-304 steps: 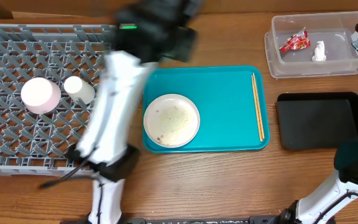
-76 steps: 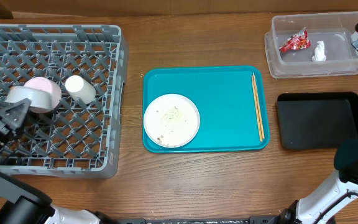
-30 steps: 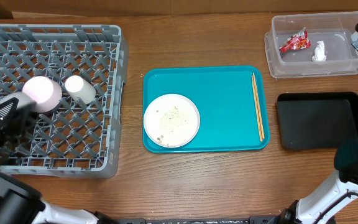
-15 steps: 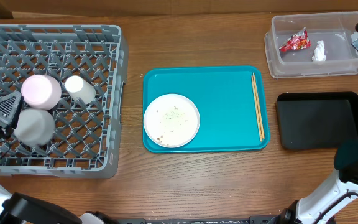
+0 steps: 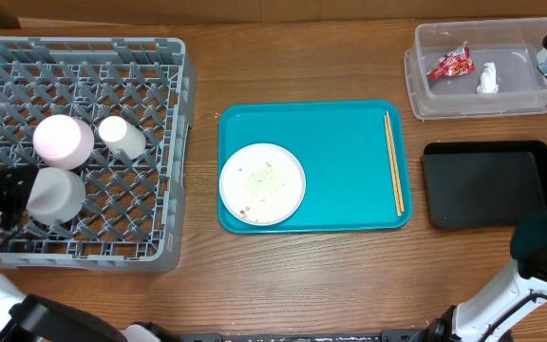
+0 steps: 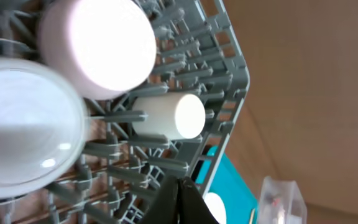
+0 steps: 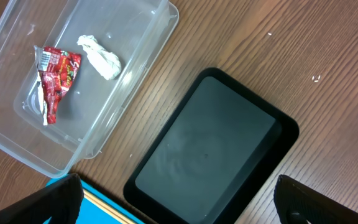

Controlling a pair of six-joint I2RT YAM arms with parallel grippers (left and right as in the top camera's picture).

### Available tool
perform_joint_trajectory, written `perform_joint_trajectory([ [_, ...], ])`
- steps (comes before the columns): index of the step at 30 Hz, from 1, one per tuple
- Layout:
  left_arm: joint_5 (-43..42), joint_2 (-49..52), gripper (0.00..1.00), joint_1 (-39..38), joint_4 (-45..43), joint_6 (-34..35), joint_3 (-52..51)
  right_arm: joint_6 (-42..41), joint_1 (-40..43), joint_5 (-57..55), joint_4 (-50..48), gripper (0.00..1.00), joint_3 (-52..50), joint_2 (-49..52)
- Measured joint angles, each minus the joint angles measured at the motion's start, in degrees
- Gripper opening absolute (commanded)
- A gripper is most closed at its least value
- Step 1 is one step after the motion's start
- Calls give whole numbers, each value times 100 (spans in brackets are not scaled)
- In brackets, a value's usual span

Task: Sort waste into correct bins and load items into the dishwasher
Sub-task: 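Set the grey bowl down in the rack and release it, then move the left gripper from the rack over the teal tray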

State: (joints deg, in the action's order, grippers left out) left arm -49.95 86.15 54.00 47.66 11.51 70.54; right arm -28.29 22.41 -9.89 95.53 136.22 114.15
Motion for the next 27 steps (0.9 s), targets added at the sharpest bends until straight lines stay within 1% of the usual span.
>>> perform_joint_trajectory([
  [3, 332, 0, 4, -592, 31, -4, 0, 0, 0, 2, 2, 100, 0, -2],
  [5, 699, 0, 4, -1064, 101, -4, 0, -2, 0, 0, 4, 100, 0, -2],
  [9, 1325, 0, 4, -2127, 271, -7, 0, 0, 0, 2, 0, 100, 0, -2],
  [14, 1637, 0, 4, -3602, 319, -7, 55, 0, 0, 4, 4, 100, 0, -2],
  [17, 2022, -20, 4, -4688, 278, -7, 247, -2, 0, 2, 0, 100, 0, -2],
  [18, 2190, -37, 14, -5040, 251, -7, 304, -2, -2, 2, 2, 100, 0, -2],
  [19, 2393, -57, 36, -5410, 205, -44, 341, 0, 0, 4, 2, 100, 0, -2],
  [20, 2597, -72, 71, -5803, 170, -52, 380, 0, 0, 2, 2, 100, 0, -2],
  [21, 2752, -76, 98, -6159, 118, -48, 393, -2, 0, 2, 2, 100, 0, -2],
  [22, 2889, -76, 100, -6524, 57, -55, 396, 0, 0, 2, 2, 100, 0, -2],
  [24, 3088, -61, 100, -7224, -146, -46, 396, -2, 0, 2, 2, 100, 0, -2],
  [27, 3244, 15, 100, -7980, -586, 144, 402, 0, 0, 2, 2, 100, 0, -2],
])
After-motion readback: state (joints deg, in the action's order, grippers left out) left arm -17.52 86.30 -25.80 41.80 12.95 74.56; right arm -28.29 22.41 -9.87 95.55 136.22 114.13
